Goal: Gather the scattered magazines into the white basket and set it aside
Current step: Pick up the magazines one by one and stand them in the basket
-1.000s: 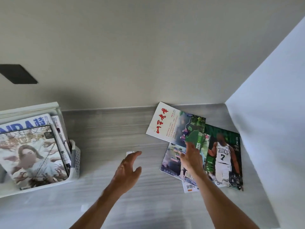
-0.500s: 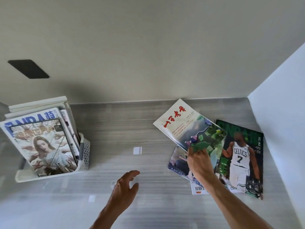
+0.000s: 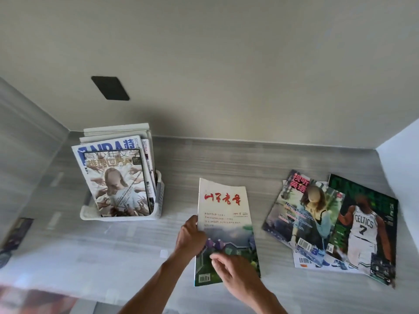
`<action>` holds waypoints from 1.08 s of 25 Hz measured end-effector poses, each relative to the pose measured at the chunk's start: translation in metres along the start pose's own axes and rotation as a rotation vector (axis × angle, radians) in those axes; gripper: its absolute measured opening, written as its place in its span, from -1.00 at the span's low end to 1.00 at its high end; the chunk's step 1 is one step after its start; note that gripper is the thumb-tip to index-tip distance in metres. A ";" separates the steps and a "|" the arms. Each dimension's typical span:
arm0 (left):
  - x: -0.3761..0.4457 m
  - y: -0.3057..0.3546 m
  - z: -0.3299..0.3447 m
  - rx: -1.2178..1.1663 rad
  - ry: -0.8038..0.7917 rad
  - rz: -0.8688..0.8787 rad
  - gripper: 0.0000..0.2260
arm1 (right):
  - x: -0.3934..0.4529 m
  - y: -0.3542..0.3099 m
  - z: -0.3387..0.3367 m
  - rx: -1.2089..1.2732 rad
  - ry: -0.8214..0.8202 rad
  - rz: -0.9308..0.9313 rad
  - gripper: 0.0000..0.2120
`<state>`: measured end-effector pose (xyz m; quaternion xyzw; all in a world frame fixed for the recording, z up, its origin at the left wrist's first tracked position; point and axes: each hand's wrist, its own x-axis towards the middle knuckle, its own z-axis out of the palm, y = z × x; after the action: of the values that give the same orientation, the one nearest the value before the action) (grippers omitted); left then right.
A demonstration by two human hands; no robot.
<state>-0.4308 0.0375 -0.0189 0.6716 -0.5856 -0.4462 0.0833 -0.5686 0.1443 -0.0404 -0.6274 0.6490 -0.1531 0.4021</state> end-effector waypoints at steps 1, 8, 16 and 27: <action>-0.002 -0.005 -0.010 0.007 0.012 0.088 -0.74 | 0.006 0.002 -0.004 0.062 0.009 0.093 -0.64; -0.007 -0.052 -0.147 -0.138 -0.009 0.578 -0.78 | 0.066 -0.033 -0.047 0.794 0.293 0.455 -0.41; 0.049 -0.106 -0.326 -0.326 0.319 0.516 -0.62 | 0.172 -0.220 -0.009 0.667 0.323 0.114 -0.74; 0.104 -0.185 -0.327 0.038 0.307 0.153 -0.84 | 0.226 -0.232 0.052 0.114 0.290 0.238 -0.82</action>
<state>-0.0801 -0.1310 0.0032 0.6866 -0.6239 -0.3196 0.1929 -0.3464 -0.0906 0.0151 -0.4938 0.7601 -0.2297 0.3546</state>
